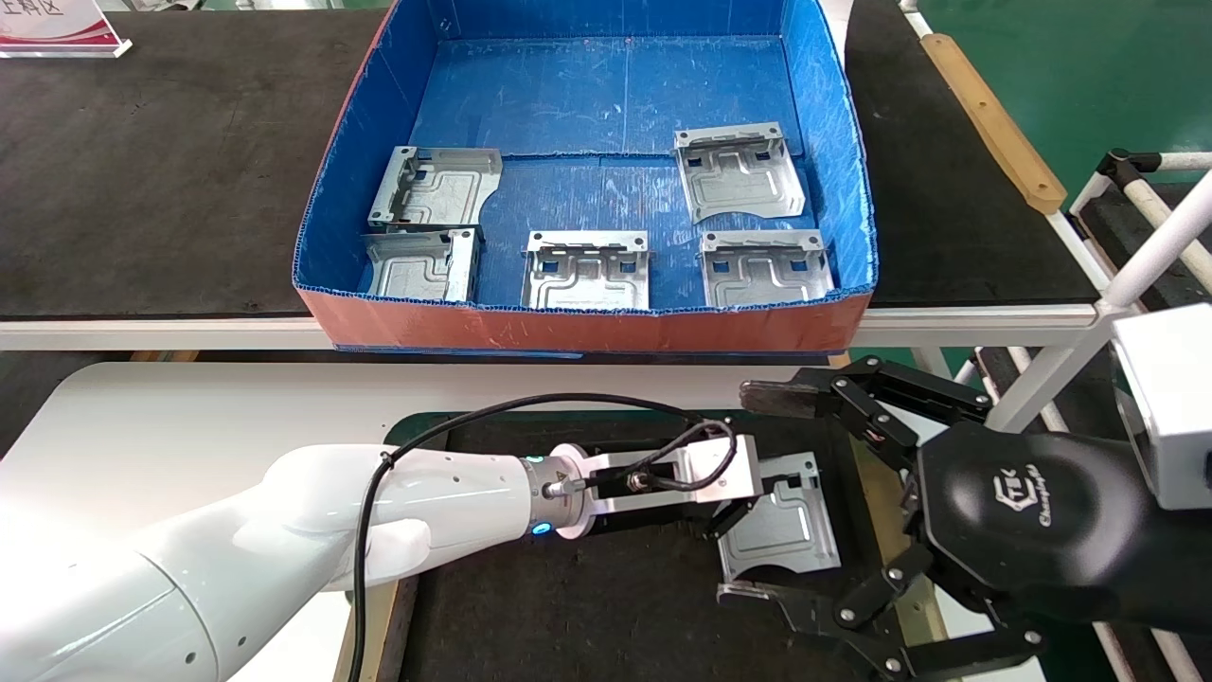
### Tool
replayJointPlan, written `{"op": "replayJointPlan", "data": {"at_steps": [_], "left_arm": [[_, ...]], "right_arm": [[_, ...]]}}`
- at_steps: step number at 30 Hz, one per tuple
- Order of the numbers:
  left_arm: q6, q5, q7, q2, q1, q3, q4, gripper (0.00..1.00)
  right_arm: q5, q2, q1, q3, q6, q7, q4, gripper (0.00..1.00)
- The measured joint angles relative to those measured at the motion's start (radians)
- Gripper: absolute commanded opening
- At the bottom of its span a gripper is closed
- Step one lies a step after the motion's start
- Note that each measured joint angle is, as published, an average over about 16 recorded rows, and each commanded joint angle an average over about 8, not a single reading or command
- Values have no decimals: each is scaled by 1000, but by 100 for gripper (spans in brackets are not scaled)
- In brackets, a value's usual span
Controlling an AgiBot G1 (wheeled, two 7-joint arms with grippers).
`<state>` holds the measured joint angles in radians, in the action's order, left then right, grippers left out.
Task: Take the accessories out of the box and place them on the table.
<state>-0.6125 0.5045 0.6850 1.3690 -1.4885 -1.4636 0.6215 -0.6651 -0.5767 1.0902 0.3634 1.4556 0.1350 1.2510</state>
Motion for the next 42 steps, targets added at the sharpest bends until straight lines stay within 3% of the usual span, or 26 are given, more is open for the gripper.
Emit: {"op": "replayJointPlan", "data": {"at_steps": [4,12,35,42], "left_arm": [[12,-10,-7,0,1,-7,5,3],[31,-27,-23,0,7,-18,7,98],[30,-27,-25,-1,8,-16,8,100],[-1,-18,-51,-26,20,23,29,100]], "right_arm": [[0,0,0,0,0,0,0,100],[0,0,0,0,0,0,0,100],[0,0,0,0,0,0,0,100],[0,0,0,0,0,0,0,100]]}}
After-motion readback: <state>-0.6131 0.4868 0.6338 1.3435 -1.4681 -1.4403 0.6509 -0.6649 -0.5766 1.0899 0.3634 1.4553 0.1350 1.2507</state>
